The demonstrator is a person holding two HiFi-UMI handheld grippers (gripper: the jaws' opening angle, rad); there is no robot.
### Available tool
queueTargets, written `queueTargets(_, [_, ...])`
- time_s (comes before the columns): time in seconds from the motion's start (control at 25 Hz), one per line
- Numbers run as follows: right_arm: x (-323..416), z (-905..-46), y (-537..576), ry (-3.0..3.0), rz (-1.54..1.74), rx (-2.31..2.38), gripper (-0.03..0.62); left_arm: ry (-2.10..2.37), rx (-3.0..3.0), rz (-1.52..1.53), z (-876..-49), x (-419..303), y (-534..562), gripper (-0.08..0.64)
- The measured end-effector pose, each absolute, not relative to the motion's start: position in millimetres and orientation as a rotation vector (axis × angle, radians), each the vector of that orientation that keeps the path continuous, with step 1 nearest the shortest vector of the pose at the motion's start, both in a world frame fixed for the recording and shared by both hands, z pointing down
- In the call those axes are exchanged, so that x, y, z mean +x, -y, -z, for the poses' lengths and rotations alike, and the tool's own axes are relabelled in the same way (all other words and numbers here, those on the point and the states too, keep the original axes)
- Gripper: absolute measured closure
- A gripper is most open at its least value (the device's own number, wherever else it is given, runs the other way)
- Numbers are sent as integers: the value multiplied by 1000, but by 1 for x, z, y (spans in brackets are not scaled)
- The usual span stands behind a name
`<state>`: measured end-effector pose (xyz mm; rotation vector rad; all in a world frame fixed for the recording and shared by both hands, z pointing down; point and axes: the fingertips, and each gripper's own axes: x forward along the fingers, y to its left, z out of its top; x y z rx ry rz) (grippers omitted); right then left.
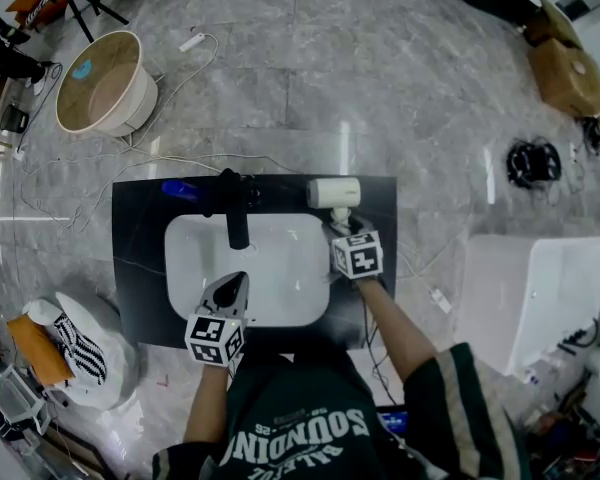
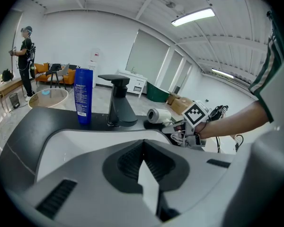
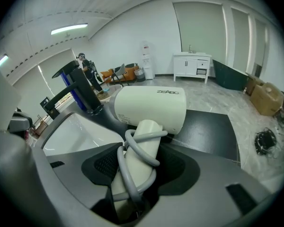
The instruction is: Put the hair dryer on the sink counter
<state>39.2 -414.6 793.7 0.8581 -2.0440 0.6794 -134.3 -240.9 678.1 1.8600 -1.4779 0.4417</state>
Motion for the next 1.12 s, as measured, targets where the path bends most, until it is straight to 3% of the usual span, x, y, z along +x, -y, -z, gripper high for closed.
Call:
queueTargets(0.44, [45, -789, 414, 1978, -665, 931, 350, 1459, 1888, -430, -670, -136, 228, 560])
queueTargets(0.92, [79, -727, 386, 2049, -690, 1107, 342, 1409, 2033, -432, -643, -128, 226, 560])
queueTargets(1.12, [75, -701, 356, 2119, -650, 1092, 465, 1391, 2109, -421, -627, -117, 227, 560])
